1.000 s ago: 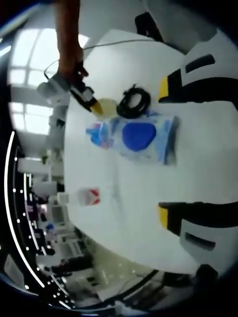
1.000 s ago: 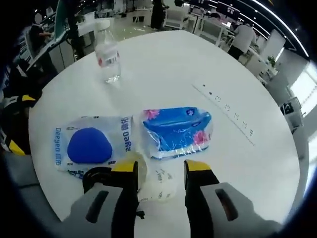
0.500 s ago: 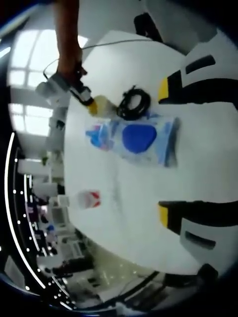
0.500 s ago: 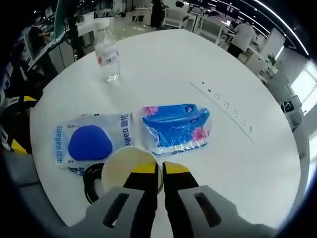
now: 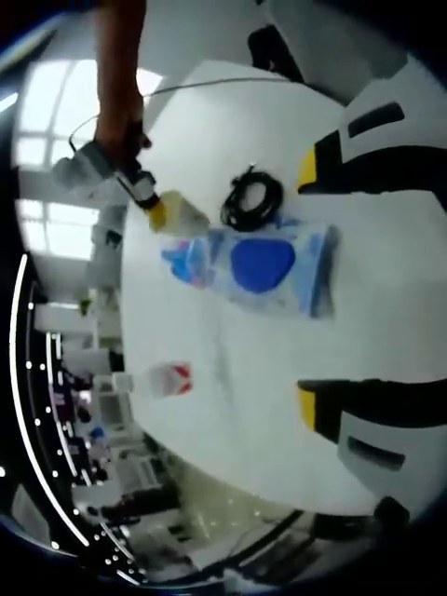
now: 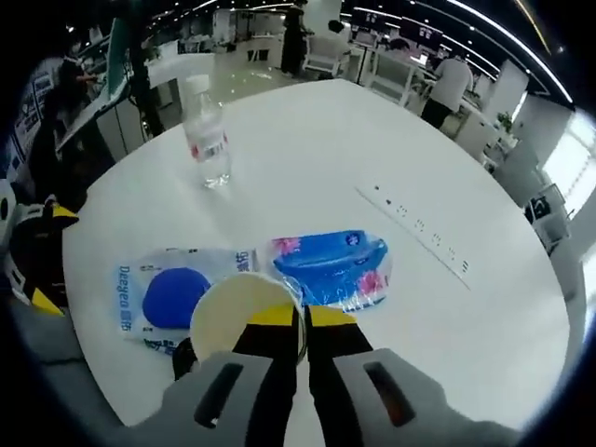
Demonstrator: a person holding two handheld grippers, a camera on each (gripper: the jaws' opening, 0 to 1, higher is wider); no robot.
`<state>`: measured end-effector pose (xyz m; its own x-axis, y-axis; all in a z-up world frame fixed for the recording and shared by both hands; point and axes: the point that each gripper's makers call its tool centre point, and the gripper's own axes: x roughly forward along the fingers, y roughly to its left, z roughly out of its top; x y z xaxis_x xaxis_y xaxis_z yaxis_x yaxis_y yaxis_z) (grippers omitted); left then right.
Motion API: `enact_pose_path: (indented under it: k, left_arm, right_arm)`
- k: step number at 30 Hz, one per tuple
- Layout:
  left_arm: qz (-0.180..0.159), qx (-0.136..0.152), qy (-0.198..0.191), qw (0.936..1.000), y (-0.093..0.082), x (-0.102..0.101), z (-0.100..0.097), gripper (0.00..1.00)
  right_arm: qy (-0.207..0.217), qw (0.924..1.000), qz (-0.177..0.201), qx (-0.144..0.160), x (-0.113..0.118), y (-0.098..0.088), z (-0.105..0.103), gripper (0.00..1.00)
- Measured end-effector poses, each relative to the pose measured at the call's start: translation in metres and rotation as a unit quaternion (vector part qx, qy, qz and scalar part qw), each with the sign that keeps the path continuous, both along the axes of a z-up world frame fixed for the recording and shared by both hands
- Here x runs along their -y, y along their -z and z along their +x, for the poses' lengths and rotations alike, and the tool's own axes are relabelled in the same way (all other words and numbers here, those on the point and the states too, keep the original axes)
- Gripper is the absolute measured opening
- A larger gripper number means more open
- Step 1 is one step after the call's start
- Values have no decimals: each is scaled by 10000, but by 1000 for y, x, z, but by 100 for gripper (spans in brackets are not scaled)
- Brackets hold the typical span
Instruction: Arrange the tabletop items into an orderly group along one side of the table until the central work area is clear of visible clutter.
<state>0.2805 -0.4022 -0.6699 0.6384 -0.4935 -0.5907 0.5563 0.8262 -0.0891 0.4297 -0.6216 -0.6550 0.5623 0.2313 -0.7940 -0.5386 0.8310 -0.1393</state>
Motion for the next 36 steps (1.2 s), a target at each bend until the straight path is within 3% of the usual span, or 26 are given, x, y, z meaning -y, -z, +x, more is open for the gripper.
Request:
enact_pose_path:
  k: [6,9,14,26,34,36]
  left_arm:
    - [31,8,82,10000,-2,3,-2,79]
    - [-24,36,69,10000,-7,3,-2,79]
    - [-32,77,38,10000,-12,3,-3,79]
    - [-9,50,191,9998,-13,14,-16,80]
    - [24,15,279,9996,-13,16,-28,80]
    - [127,-20,377,9992,-11,18,-34,80]
  right_arm:
    - [-90,9997,183,154,-28,-19,20,1]
    - [104,9985,534,98,-44,-26,36,1]
    - [210,9964,816,108,-69,-33,52,1]
    - [87,9966,820,-85,-114,-9,80,1]
    - [203,9965,781,-215,-124,10,103,1]
    - [290,9960,812,-214,-126,8,99,1]
